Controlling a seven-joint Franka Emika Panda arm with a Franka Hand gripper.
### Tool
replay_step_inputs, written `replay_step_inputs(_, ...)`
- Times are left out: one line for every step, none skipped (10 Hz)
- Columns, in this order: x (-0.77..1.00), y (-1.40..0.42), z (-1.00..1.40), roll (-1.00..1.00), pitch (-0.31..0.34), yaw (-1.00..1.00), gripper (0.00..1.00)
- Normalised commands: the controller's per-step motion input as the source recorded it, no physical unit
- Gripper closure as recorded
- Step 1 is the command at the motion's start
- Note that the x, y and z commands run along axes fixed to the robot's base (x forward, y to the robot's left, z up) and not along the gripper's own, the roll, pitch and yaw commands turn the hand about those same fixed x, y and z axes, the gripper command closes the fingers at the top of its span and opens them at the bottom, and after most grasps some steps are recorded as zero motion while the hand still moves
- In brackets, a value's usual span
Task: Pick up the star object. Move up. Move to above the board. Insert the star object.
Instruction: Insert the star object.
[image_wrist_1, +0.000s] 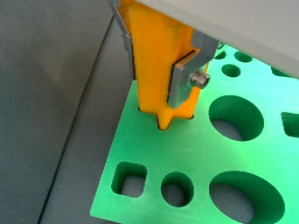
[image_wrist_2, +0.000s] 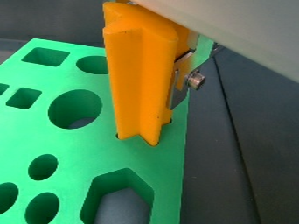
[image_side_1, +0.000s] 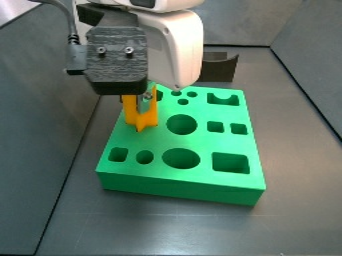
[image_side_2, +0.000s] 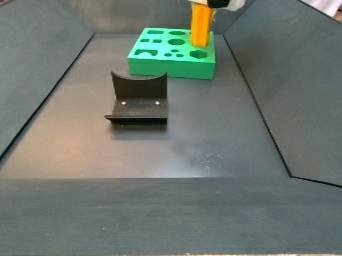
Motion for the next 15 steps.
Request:
replay_step_inputs(0.00, 0.00, -0.02, 0.00, -0.037, 0.00, 1.00)
replay_step_inputs(-0.27, 0.00, -0.70, 0.00, -0.184, 0.03, 1.00)
replay_step_inputs(-0.38, 0.03, -0.93, 0.00, -0.150, 0.37, 1.00)
replay_step_inputs(-0.23, 0.21, -1.00, 0.00, -0.097, 0.67, 1.00)
replay_step_inputs(-0.16, 0.06, -1.00, 0.00, -0.081, 0.69, 1.00)
replay_step_inputs(-0.23, -0.07, -0.24, -0.06, -0.304, 0.31, 1.00)
replay_step_inputs(0.00, 0.00, 0.00, 0.00, 0.000, 0.00, 1.00)
replay_step_inputs(-0.17, -0.10, -0.56, 0.12, -0.044, 0.00, 1.00)
replay_step_inputs(-0.12, -0.20, -1.00, 0.12, 0.000, -0.13, 1.00)
replay_step_inputs(-0.01, -0.24, -1.00, 0.08, -0.004, -0.16, 1.00)
replay_step_inputs(-0.07, -0.19, -1.00, 0.10, -0.026, -0.12, 1.00)
replay_step_inputs(0.00, 0.00, -0.11, 0.00, -0.196, 0.00, 1.00)
replay_step_inputs(0.00, 0.00, -0.02, 0.00, 0.000, 0.00, 1.00)
replay_step_inputs(0.00, 0.00, -0.11, 0.00, 0.000, 0.00, 1.00)
replay_step_inputs(0.00, 0.00, -0.31, 0.05, 0.000, 0.00, 1.00)
